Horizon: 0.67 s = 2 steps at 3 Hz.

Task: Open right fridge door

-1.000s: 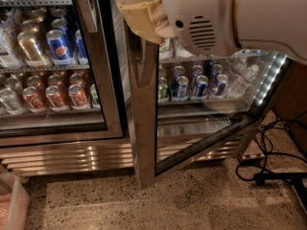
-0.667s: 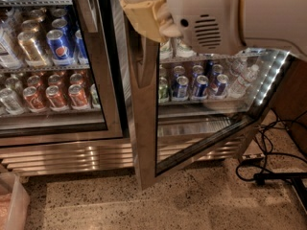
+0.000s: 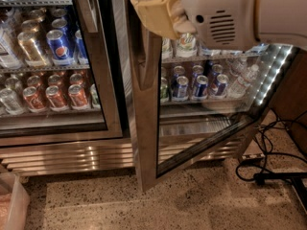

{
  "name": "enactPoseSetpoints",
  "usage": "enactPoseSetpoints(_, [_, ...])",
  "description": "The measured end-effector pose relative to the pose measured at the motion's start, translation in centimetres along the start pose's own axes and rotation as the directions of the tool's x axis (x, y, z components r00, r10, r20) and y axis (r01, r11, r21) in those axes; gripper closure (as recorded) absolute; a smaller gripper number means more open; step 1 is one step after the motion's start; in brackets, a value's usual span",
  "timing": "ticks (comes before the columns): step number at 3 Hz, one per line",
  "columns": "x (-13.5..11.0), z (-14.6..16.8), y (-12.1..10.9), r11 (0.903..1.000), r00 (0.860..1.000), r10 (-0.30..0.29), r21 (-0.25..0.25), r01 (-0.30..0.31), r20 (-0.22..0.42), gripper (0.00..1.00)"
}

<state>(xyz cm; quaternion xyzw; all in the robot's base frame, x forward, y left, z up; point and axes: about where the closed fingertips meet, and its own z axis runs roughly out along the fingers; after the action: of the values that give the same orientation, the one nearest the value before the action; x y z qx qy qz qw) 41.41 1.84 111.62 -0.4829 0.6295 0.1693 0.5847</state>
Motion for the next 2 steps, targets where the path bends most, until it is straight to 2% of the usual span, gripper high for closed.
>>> enactPoseSetpoints(2, [0.19, -0.61, -0.54, 0.9998, 1.000, 0.016, 0.012, -0.016, -0.001, 1.00])
